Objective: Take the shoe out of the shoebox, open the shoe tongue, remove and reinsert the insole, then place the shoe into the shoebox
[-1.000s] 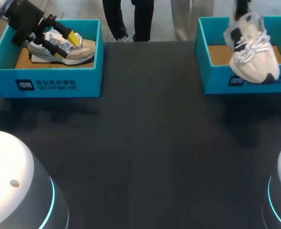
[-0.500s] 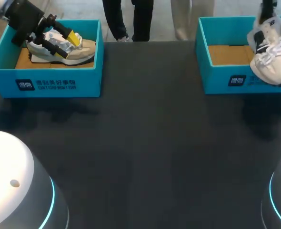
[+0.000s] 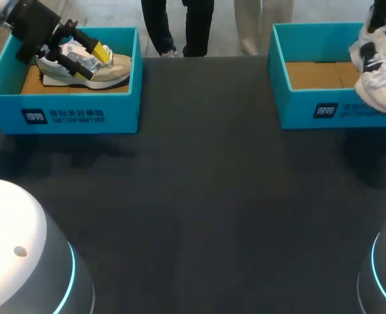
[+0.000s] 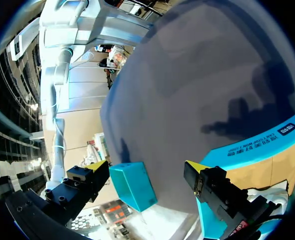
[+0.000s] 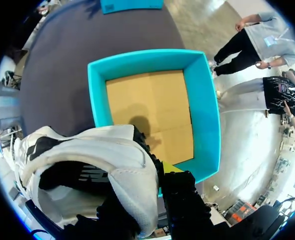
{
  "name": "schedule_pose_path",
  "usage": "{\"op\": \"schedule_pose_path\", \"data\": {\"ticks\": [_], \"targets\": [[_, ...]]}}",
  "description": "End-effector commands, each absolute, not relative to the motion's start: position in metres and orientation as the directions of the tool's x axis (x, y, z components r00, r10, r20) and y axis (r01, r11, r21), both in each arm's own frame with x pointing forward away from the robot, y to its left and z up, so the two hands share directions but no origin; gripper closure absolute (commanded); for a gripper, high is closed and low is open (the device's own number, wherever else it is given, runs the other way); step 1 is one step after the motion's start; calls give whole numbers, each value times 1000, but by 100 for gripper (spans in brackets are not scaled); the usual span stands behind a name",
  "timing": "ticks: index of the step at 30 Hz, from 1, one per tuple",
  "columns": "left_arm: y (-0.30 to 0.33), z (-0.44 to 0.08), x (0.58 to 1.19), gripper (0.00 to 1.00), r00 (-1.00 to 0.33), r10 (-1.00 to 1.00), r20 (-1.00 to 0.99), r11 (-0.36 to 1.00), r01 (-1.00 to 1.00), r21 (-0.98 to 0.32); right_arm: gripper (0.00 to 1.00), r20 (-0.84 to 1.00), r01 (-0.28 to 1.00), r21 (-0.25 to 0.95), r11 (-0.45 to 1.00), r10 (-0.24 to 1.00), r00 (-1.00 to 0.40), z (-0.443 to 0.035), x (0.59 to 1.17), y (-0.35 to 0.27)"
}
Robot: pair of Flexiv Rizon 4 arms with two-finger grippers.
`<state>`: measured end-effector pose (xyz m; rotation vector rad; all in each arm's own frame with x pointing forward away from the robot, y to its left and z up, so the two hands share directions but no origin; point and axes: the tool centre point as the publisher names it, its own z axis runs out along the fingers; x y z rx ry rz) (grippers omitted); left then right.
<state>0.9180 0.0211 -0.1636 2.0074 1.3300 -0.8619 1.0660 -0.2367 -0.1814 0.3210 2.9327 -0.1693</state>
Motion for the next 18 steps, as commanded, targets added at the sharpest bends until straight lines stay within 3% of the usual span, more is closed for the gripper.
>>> {"op": "schedule_pose_path", "data": {"ticks": [1, 18], "targets": [[21, -163, 918, 0, 297, 565, -770, -339, 934, 111, 100, -197, 223, -91, 971, 202, -959, -180, 1065, -238], [21, -163, 918, 0, 297, 565, -770, -339, 934, 111, 100, -193, 220, -92, 971, 200, -961, -180, 1064, -241]]}}
